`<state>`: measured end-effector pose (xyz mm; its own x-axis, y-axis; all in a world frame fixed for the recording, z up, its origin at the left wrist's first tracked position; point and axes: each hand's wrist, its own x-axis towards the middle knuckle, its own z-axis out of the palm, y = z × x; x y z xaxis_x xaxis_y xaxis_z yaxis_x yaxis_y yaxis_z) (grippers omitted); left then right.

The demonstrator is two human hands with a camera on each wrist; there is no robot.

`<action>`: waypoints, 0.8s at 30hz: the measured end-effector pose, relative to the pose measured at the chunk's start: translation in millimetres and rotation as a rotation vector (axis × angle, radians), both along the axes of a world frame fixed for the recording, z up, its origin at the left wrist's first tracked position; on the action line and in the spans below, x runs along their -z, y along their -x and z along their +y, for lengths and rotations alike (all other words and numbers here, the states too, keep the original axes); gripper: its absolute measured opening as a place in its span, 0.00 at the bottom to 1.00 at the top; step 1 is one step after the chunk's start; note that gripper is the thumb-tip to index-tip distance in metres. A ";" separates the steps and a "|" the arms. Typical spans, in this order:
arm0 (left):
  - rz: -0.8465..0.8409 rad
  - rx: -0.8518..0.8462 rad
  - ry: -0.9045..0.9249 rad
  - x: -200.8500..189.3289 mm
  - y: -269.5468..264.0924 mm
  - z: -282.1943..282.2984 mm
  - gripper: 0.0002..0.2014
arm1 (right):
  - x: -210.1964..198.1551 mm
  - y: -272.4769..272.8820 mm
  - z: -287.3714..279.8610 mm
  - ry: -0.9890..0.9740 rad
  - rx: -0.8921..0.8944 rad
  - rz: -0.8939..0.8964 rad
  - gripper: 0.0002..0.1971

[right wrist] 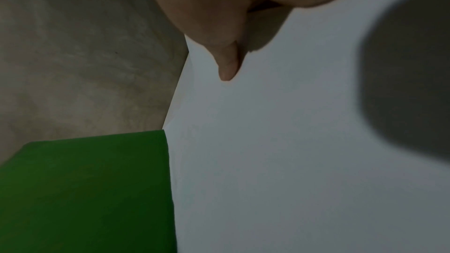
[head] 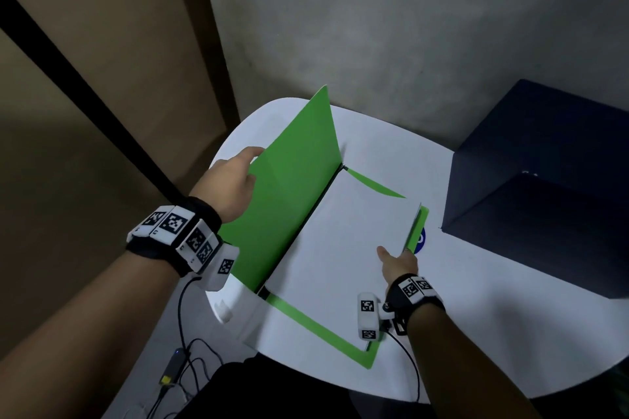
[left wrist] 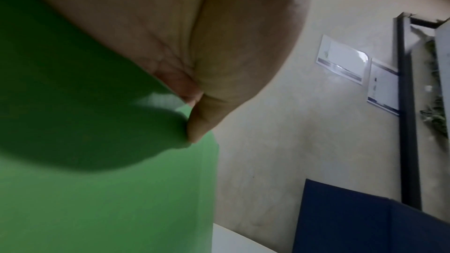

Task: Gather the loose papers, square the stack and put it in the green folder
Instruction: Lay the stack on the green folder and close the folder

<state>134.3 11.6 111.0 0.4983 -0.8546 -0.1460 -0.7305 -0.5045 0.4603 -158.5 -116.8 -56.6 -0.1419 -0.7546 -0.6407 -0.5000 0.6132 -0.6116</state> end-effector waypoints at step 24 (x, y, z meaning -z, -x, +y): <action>0.220 0.366 -0.104 -3.6 109.0 16.4 0.32 | -14.8 18.6 4.5 0.081 0.001 -0.212 0.22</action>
<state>25.4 28.0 114.7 0.1127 -0.9441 -0.3098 -0.7600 -0.2827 0.5852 -177.1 -112.3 -41.7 -0.0114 -0.8047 -0.5935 -0.3546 0.5582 -0.7501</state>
